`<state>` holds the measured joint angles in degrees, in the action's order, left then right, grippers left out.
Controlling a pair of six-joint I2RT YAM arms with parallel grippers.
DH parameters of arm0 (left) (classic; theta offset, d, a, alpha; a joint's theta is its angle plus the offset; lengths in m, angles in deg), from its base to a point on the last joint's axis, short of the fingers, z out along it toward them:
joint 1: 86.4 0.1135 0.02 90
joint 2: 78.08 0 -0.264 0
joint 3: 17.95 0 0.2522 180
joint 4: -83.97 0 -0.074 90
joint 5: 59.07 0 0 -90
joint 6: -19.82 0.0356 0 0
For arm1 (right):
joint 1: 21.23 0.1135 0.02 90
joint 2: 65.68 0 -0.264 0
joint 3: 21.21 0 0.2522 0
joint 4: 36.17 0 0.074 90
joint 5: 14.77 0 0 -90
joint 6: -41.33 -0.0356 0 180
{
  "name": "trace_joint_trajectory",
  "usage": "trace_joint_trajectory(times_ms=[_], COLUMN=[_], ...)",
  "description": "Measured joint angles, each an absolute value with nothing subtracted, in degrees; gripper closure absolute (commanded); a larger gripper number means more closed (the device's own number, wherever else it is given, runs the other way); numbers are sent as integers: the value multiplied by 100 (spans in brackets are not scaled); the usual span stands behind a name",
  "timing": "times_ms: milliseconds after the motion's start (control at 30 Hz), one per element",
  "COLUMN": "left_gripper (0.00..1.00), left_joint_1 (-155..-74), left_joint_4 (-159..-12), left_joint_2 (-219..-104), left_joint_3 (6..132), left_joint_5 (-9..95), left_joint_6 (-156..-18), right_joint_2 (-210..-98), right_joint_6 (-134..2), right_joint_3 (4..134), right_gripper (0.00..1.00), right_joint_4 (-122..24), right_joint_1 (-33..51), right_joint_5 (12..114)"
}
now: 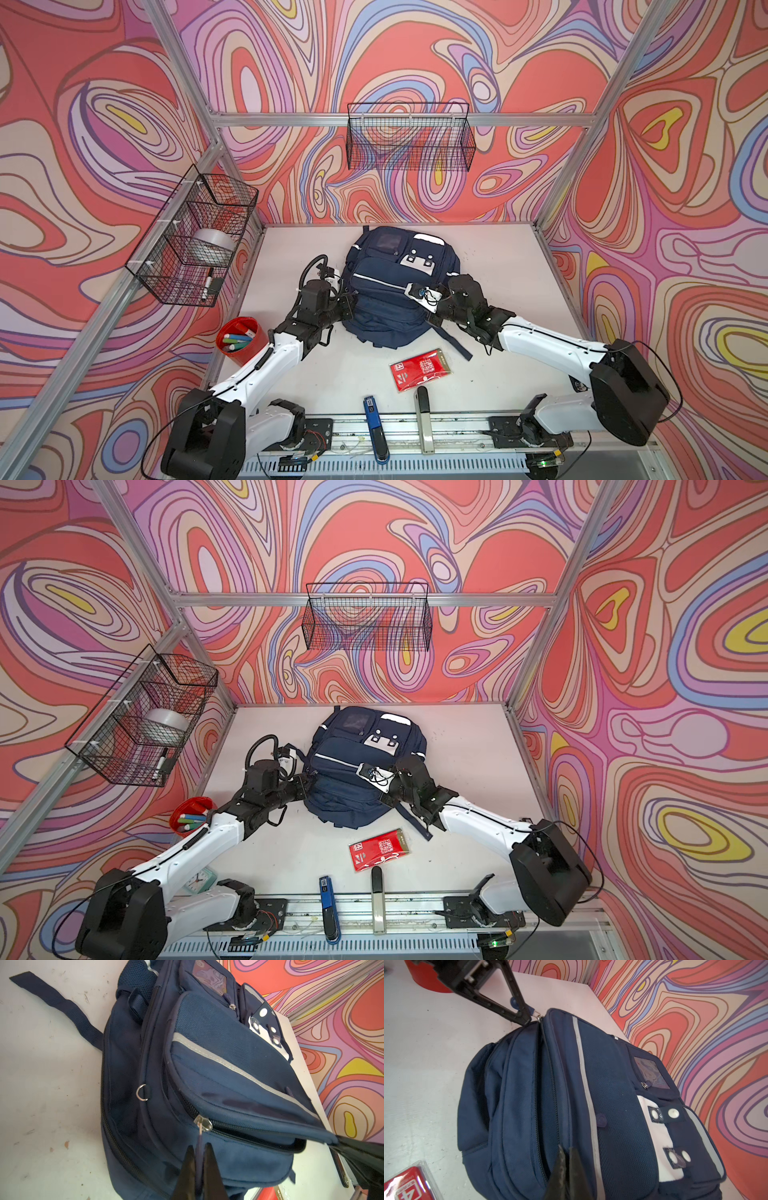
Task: Pack books, pencil case, and school supplies into a backpack
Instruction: Unzip the student bag at the center of the table.
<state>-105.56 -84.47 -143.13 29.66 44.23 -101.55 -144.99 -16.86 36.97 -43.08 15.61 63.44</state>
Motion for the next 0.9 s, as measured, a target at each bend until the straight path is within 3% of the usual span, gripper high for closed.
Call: trace_joint_trajectory(times_ms=[167, 233, 300, 400, 633, 900], left_gripper=[100, 100, 100, 100, 100, 100], left_joint_1=[-11187, -11465, -11657, -11797, -11882, -11937], left_joint_4=[-8248, -8184, -8160, -8162, -8178, -8165], left_joint_2=[-13852, -13811, -13815, -13835, -13970, -13997], left_joint_3=[2857, 2852, 2837, 2828, 2846, 2854], left_joint_5=[4130, 4076, 4073, 4076, 4080, 4032], left_joint_6=[-10359, -10461, -10531, -10595, -10627, -10643], right_joint_2=[-14553, -14608, -14621, -14531, -14608, -15786], right_joint_6=[-1775, -1751, -1633, -1338, -1100, -573], right_joint_3=[3684, 3686, 3686, 3562, 3894, 4805], right_gripper=[98, 67, 30, 20, 19, 41], right_joint_4=[-4352, -4358, -4463, -4282, -4264, -4398], right_joint_1=[1347, 1259, 1250, 1574, 2223, 2348], right_joint_5=[6685, 6825, 6901, 6999, 6680, 6291])
